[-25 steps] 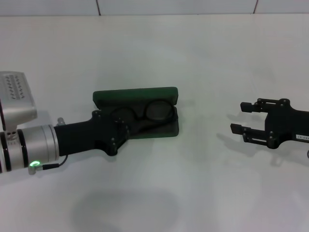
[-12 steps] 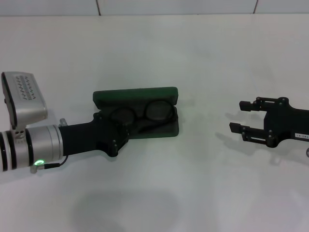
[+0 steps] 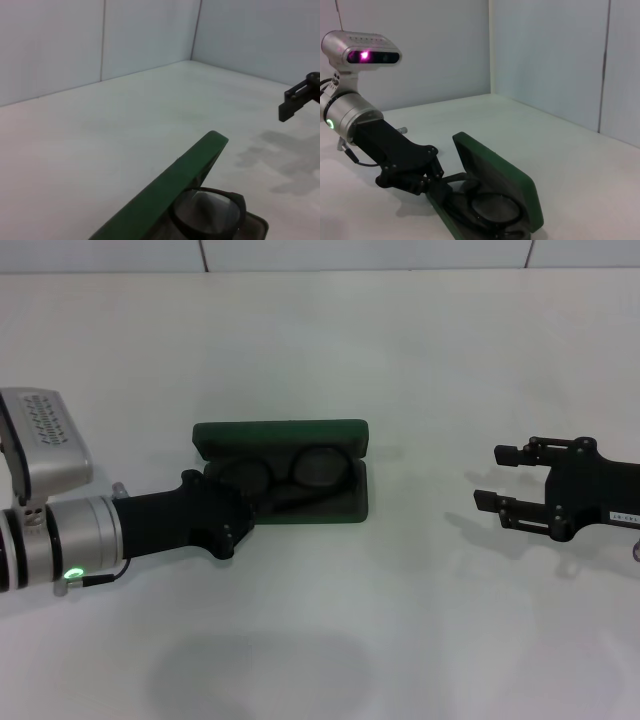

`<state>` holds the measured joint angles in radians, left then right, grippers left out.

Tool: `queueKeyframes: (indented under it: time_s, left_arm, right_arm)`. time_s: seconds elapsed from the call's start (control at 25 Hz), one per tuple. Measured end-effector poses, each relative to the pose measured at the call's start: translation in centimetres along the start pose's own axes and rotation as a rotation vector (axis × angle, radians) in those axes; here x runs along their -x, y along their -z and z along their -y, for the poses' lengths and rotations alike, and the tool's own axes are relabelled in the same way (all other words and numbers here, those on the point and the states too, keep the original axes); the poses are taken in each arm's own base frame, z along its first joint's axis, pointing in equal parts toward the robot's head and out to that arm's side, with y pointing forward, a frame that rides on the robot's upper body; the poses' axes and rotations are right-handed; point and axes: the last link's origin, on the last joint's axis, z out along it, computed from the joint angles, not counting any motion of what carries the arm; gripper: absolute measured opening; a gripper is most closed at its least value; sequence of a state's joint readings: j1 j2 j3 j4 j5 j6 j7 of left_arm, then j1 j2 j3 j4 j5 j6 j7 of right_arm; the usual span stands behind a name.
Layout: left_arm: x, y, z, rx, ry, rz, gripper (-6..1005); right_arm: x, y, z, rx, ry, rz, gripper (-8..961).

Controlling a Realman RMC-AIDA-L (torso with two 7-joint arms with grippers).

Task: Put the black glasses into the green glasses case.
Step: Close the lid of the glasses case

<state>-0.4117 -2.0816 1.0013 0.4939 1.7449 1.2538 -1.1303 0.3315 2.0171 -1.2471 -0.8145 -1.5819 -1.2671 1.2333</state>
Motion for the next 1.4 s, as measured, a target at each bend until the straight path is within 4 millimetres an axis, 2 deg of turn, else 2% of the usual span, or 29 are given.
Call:
queueKeyframes:
  time_s: [0.52,0.84,1.04,1.2,1.24,1.4]
  left_arm:
    - [-0.1,0.4,0.2,-0.008,0.002,-0.008,43]
    - [-0.9,2.0,0.0,0.048,0.0,-0.068,45]
    - [-0.6,2.6,0.2,0.043,-0.012,-0.051,47]
    - [-0.2,2.7,-0.2,0.075,-0.022,-0.021,48]
    - [-0.1,2.6,-0.8,0.128,-0.045,0.004,49]
    - [0.0,1.8,-1.4,0.164,-0.072,0.037,50]
  right_arm:
    - [0.0,0.0,0.0,0.0,0.0,0.002,602]
    - [0.1,0.0,0.0,0.001,0.0,0.002,602]
    - [0.1,0.0,-0.1,0.007,0.0,0.006,602]
    - [-0.1,0.1,-0.3,0.014,-0.003,0.004,602]
    - [-0.1,0.1,-0.3,0.016,-0.003,0.003,602]
    - [-0.2,0.4,-0.6,0.03,0.008,0.006,602]
